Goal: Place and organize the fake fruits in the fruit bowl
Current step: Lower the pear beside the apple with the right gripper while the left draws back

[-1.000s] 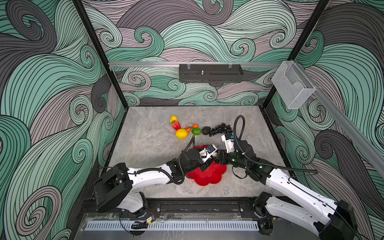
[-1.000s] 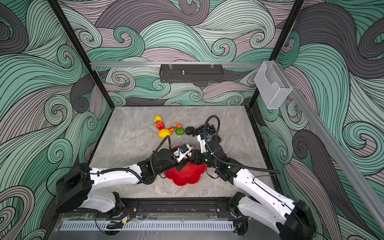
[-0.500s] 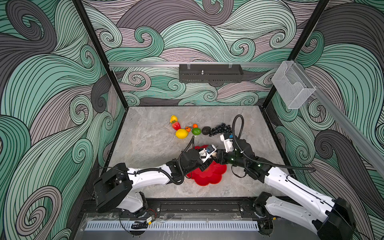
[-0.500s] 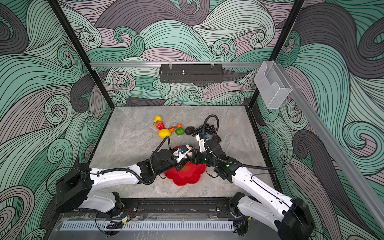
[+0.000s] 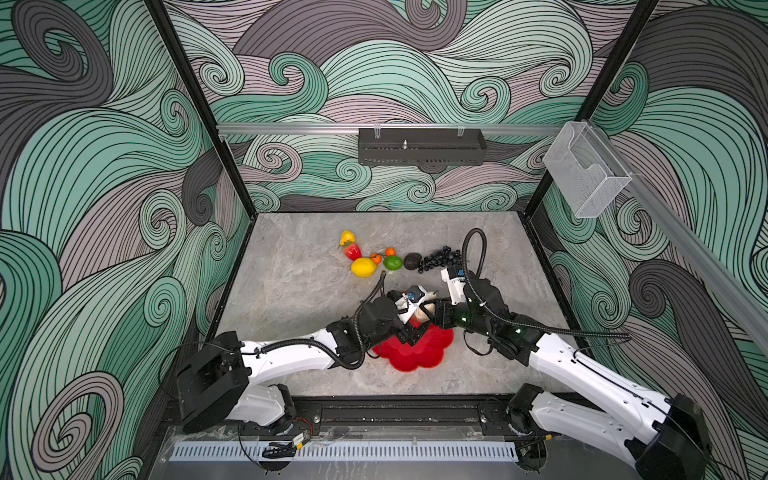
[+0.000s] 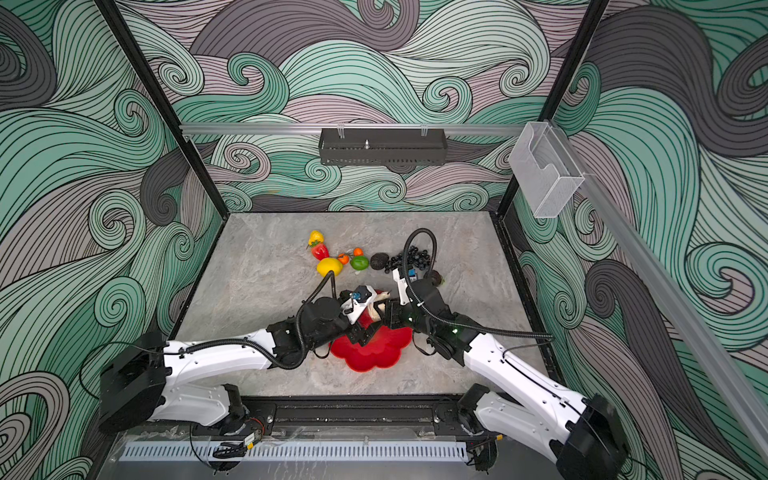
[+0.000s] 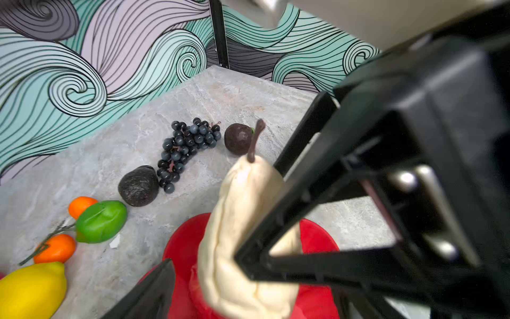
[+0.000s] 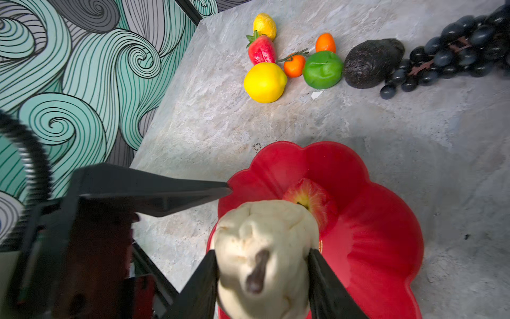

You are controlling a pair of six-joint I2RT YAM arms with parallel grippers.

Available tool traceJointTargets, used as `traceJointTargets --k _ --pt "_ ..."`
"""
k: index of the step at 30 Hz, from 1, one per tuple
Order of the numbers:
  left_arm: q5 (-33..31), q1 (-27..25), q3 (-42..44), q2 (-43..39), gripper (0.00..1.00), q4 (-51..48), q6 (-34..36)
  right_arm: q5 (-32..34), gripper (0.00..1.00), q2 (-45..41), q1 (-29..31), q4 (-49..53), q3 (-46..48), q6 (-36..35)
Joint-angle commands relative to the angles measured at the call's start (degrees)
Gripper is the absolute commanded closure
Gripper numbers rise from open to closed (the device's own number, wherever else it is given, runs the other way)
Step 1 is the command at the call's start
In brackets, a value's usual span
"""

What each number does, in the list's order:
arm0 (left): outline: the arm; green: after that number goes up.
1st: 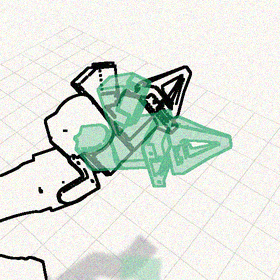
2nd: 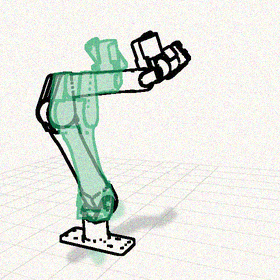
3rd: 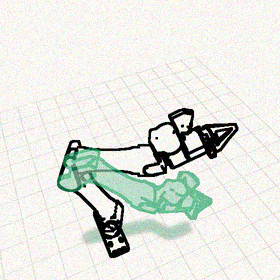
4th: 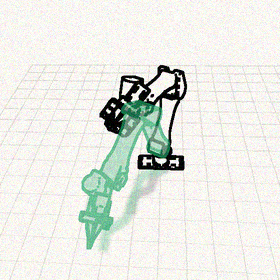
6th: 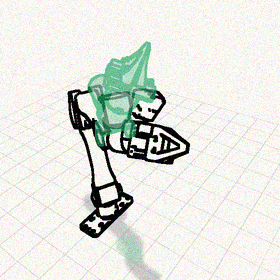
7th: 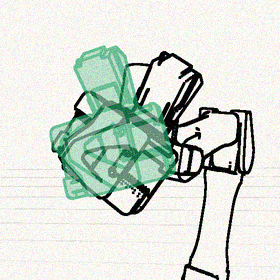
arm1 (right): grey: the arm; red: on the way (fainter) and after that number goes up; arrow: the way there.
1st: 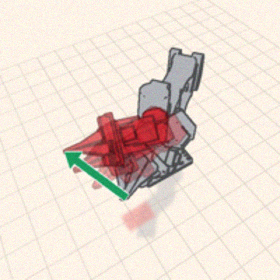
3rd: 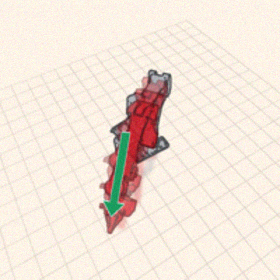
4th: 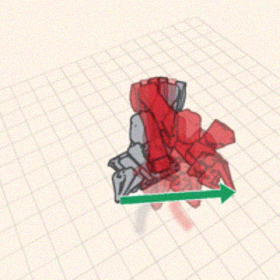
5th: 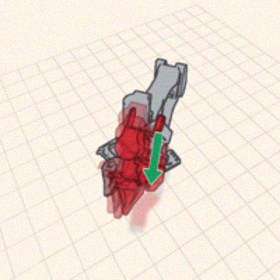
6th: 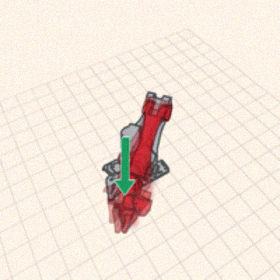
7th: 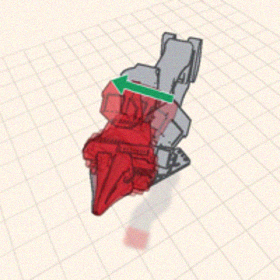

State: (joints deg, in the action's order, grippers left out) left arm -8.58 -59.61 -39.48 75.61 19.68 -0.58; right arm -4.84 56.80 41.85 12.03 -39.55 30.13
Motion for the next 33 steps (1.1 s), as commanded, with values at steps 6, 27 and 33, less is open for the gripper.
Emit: traceJointTargets --k 6,27,33 --pt "-7.2 1.8 9.0 -15.3 0.09 -2.7 -9.1 13.0 0.71 1.1 5.9 -0.5 1.3 -7.0" --pt "0.1 17.8 23.9 -32.9 0.07 -0.5 -22.0 21.2 0.71 10.4 19.1 -3.2 3.5 -4.9" --pt "0.2 18.8 25.2 -34.4 0.07 0.2 -23.0 21.8 0.71 15.3 22.7 -5.9 1.3 -6.1"
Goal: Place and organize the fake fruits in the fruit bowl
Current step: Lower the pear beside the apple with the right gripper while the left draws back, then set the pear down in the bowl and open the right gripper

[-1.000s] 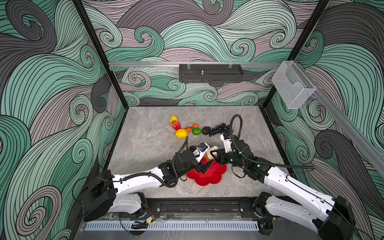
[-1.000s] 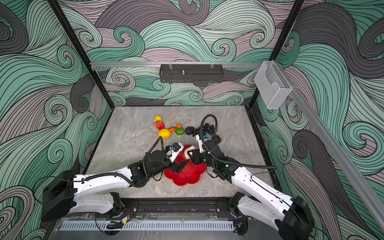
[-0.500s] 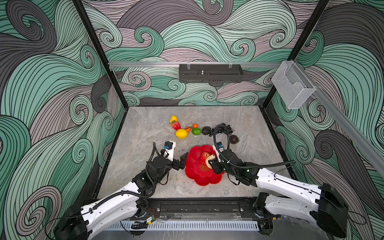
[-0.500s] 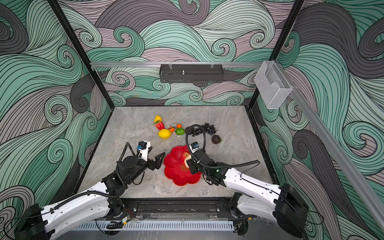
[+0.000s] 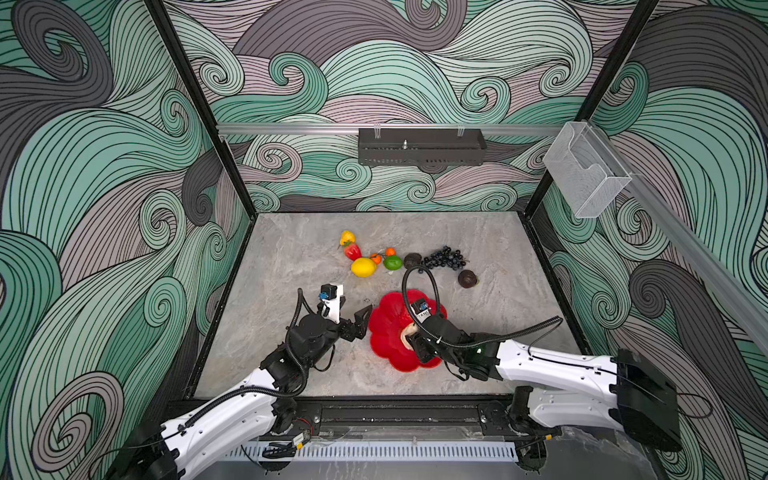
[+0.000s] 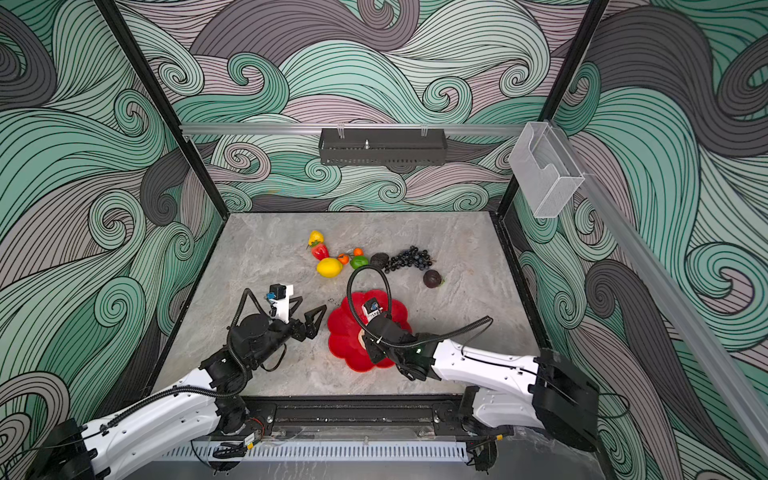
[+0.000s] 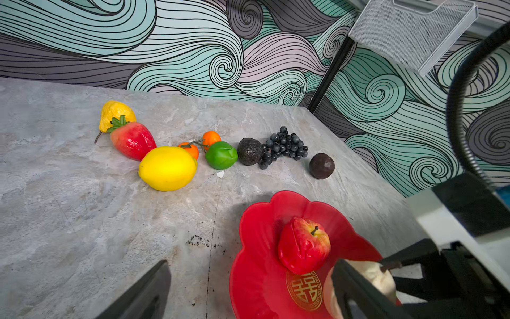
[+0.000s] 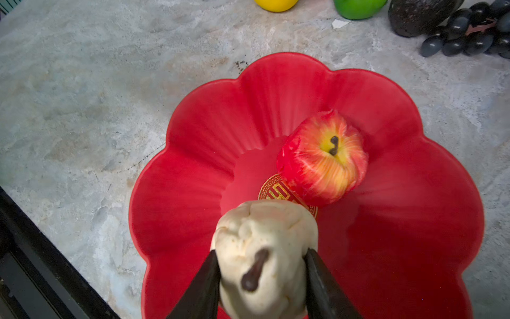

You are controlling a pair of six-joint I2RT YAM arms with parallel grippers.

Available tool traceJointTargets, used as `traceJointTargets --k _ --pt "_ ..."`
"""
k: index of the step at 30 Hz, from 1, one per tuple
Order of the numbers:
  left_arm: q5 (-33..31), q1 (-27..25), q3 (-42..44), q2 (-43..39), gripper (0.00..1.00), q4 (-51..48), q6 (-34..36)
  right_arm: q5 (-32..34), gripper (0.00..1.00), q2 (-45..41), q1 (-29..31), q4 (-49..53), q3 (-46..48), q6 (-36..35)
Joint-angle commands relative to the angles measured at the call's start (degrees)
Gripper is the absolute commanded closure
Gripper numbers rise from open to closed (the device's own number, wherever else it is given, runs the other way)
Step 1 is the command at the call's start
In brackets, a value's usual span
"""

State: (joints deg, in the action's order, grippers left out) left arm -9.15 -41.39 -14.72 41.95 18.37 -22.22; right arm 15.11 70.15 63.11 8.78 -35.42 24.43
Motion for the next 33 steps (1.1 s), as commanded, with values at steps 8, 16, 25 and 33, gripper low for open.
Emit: traceJointTargets --k 8,16,25,33 --pt "1.2 1.1 0.6 -0.8 0.07 1.5 -1.7 4.0 0.71 10.4 3.1 -6.1 -6.7 -3.2" --pt "1.2 1.6 1.0 -1.3 0.07 1.6 -2.3 5.8 0.7 16.0 3.2 -7.6 -9.8 -5.3" --pt "1.6 2.1 1.1 -1.1 0.07 1.7 -2.7 8.0 0.68 19.8 3.1 -8.3 -11.6 -7.5" --pt "1.8 2.5 1.2 -1.2 0.07 1.7 -3.1 9.8 0.64 22.1 3.0 -8.5 -13.2 -8.8"
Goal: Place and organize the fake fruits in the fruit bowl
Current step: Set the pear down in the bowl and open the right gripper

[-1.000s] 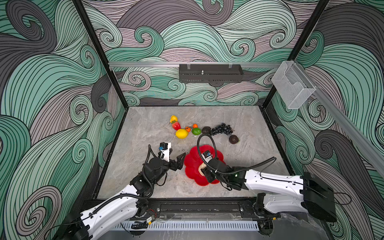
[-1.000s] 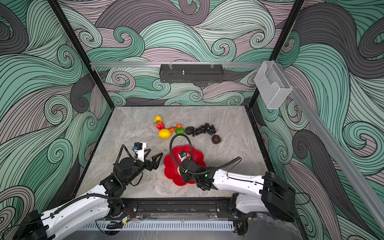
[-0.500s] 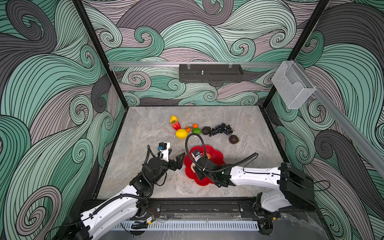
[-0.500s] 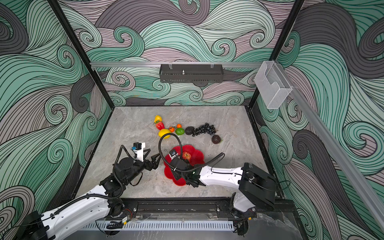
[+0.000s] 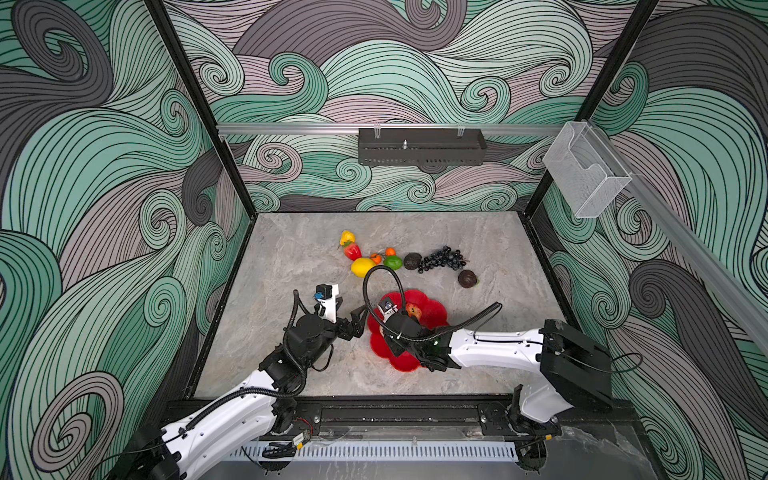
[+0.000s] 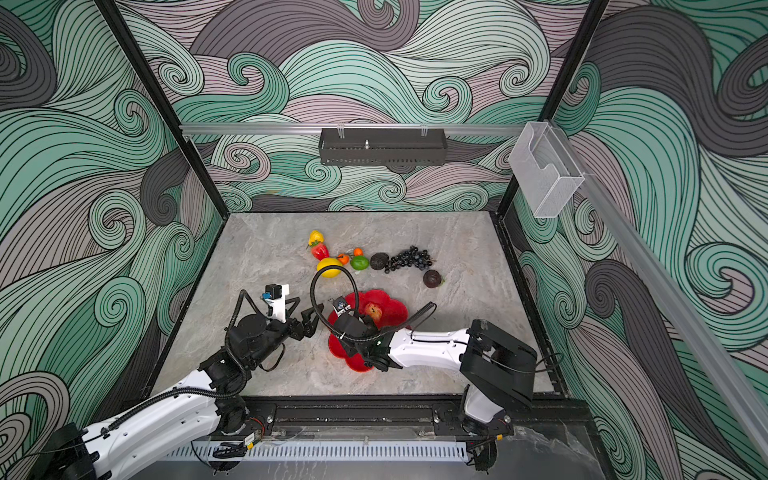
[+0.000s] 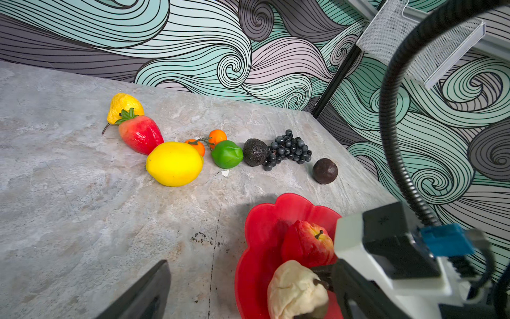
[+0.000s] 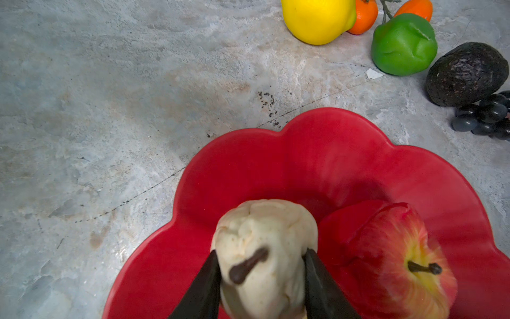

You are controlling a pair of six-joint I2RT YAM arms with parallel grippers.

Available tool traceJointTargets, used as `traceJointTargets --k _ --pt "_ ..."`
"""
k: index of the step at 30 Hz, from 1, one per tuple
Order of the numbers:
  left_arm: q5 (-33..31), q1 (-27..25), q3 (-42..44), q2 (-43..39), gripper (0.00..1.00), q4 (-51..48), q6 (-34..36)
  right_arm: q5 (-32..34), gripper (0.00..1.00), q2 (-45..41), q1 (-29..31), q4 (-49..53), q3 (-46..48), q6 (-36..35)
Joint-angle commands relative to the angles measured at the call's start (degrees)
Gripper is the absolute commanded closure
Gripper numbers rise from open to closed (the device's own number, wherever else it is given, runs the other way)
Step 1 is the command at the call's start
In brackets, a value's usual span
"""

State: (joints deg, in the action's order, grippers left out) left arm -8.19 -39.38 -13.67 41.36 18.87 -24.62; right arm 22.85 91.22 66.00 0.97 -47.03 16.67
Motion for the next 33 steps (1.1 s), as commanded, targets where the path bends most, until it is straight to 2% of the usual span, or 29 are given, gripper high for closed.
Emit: traceJointTargets --k 1,7,11,22,33 --pt "0.8 0.5 0.1 -0.6 0.07 1.2 -0.7 2.3 0.64 1.3 0.1 -0.5 -1.8 -1.1" --pt "1.0 0.7 0.0 -0.3 0.07 1.2 -0.9 2.6 0.59 2.0 0.0 -0.7 -1.9 -1.0" --pt "1.0 0.8 0.0 -0.2 0.07 1.2 -0.9 2.7 0.51 1.8 0.0 -1.0 -1.5 -0.9" --pt "1.2 1.0 0.2 -0.4 0.07 1.2 -1.0 3.3 0.5 2.3 0.1 -0.7 -1.3 -1.1" --pt "1.3 1.1 0.1 -0.2 0.07 1.3 -1.2 3.8 0.44 1.6 0.1 -0.9 -0.4 -0.9"
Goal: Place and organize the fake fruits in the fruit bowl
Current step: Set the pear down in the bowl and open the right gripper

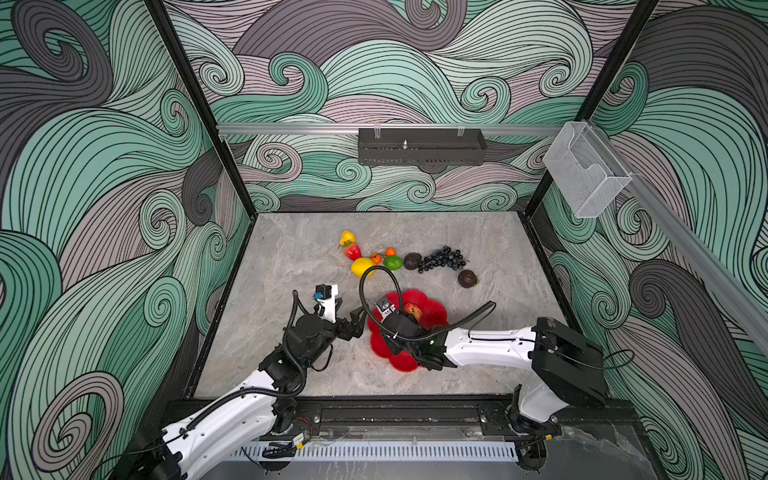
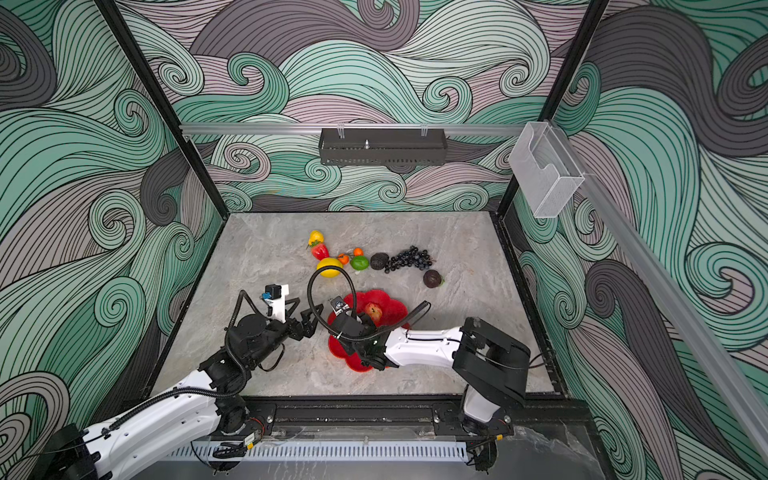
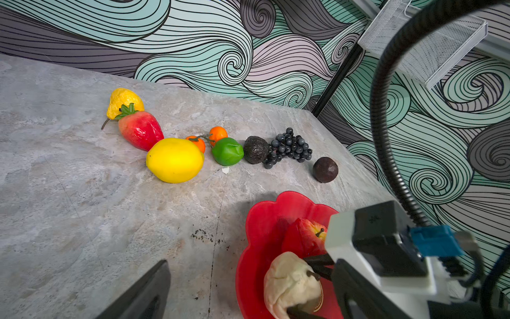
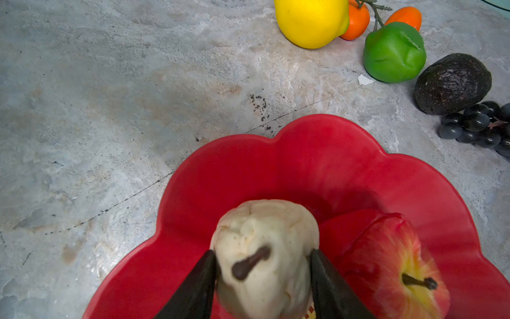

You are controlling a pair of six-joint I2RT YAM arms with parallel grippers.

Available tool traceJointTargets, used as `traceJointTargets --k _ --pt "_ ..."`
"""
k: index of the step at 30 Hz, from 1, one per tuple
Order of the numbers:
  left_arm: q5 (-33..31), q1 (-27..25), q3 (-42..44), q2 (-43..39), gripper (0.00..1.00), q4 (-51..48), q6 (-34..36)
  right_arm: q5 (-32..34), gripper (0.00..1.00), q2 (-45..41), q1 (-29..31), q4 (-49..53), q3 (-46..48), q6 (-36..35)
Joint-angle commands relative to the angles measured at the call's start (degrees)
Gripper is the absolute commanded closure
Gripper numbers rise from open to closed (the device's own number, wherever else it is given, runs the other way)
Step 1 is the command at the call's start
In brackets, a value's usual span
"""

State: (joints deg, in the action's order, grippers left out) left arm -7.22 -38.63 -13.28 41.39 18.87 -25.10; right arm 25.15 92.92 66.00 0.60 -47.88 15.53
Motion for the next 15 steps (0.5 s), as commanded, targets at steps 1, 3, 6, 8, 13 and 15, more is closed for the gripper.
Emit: traceJointTargets --k 1,3,6,8,13,15 --pt "0.4 0.4 -0.3 -0.2 0.07 1.3 -0.7 1.6 0.43 -0.1 0.1 -0.5 0.5 0.2" --pt "0.4 0.5 -0.3 -0.1 0.07 1.3 -0.7 1.6 0.42 -0.1 0.1 -0.6 0.5 0.3" --pt "0.4 0.5 -0.3 -0.1 0.07 1.3 -0.7 1.5 0.42 -0.1 0.1 -0.4 0.5 0.4" --pt "0.4 0.5 -0.3 0.0 0.07 1.3 -0.7 1.7 0.42 -0.3 0.1 -0.5 0.6 0.4" --pt "0.5 0.6 -0.3 -0.1 0.07 1.3 -0.7 1.6 0.35 -0.4 0.1 -0.6 0.5 0.1" --pt "0.6 0.6 -0.3 -0.1 0.07 1.3 -0.7 1.4 0.35 -0.5 0.1 -0.6 0.5 0.2"
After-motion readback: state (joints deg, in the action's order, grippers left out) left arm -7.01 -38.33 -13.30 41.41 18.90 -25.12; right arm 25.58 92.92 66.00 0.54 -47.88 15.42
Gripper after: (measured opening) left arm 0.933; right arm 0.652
